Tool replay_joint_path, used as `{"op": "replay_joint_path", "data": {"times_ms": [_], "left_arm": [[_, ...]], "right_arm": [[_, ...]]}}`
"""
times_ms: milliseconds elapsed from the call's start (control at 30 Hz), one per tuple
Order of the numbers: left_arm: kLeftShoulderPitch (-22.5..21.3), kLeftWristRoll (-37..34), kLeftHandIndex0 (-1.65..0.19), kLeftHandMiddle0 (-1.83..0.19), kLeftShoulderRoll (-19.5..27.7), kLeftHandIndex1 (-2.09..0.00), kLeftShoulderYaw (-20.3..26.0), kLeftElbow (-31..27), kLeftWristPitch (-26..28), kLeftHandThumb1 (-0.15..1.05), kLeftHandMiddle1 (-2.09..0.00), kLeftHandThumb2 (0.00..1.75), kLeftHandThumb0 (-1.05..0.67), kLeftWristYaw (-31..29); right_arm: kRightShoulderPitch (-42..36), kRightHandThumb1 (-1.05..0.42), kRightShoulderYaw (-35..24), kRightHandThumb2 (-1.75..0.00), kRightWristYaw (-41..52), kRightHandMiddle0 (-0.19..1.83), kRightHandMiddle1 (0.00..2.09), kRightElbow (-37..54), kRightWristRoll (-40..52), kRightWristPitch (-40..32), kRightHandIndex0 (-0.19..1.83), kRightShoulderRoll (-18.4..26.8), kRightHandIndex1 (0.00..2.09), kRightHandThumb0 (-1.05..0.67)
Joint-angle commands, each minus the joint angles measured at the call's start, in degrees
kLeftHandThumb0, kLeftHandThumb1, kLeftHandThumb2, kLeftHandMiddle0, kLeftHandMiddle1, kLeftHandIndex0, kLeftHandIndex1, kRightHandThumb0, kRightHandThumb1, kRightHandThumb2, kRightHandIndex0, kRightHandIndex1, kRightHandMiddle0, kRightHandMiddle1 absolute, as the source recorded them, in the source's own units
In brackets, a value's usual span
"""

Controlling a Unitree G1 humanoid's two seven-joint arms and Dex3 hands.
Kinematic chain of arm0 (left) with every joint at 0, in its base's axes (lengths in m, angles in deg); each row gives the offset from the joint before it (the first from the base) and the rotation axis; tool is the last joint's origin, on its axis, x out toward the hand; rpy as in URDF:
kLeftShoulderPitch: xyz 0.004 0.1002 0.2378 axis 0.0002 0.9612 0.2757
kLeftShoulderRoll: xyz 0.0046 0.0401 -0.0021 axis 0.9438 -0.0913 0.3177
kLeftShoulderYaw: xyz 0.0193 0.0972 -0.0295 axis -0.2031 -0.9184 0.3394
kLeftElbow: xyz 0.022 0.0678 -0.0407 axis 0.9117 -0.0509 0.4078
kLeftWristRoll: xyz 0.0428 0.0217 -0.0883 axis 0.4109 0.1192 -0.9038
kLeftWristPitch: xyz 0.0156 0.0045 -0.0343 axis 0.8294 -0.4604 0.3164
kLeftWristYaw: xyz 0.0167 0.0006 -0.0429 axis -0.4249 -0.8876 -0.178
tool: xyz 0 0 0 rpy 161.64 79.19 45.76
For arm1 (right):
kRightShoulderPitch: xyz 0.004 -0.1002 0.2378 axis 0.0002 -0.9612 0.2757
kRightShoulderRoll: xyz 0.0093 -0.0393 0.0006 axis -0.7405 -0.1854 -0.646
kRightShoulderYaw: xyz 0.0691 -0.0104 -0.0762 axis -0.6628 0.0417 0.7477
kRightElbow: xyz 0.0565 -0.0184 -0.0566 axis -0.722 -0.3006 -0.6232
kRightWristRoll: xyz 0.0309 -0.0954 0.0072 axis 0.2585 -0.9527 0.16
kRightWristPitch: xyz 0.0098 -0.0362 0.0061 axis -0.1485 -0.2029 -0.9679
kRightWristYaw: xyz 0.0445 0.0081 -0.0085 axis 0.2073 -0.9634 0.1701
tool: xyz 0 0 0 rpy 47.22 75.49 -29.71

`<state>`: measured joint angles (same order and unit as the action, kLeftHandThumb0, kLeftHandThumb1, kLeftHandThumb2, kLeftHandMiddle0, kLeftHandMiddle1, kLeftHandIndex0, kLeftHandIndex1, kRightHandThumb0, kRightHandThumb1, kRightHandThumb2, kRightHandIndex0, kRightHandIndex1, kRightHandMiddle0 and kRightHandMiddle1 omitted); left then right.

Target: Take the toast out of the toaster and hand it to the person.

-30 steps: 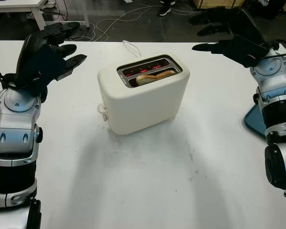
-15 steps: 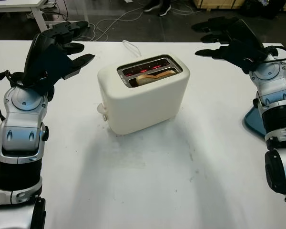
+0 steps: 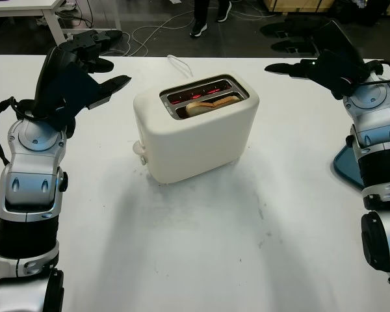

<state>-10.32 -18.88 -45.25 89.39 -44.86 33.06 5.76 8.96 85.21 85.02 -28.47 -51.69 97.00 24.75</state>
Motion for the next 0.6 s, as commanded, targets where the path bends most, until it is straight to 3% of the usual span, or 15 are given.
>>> {"op": "replay_joint_path", "data": {"times_ms": [0, 400, 567], "left_arm": [[-0.6, 0.5, -0.55, -0.15, 0.6, -0.12, -0.1, 0.1, -0.7, 0.81, -1.08, 0.21, -0.29, -0.1], [-0.8, -0.1, -0.53, -0.13, 0.5, -0.15, 0.1, 0.0, -0.5, 0.77, -1.07, 0.29, -0.24, -0.4], [-0.9, -0.2, -0.50, -0.12, 0.5, -0.19, 0.1, -0.3, -0.3, 0.69, -1.08, 0.45, -0.23, -0.3]], "right_arm": [[-0.6, -0.82, -0.1, 0.00, 0.0, 0.71, 0.01, 1.2, -0.2, -0.8, 0.77, 0.4, 0.08, -0.23], [0.0, -0.81, -0.2, 0.00, 0.9, 0.73, 0.01, 0.6, 0.3, 1.0, 0.80, 0.4, 0.06, -0.18], [-0.2, -0.80, -0.3, 0.00, 0.9, 0.73, 0.01, 1.0, 0.6, 0.6, 0.80, 0.3, 0.05, -0.17]]}}
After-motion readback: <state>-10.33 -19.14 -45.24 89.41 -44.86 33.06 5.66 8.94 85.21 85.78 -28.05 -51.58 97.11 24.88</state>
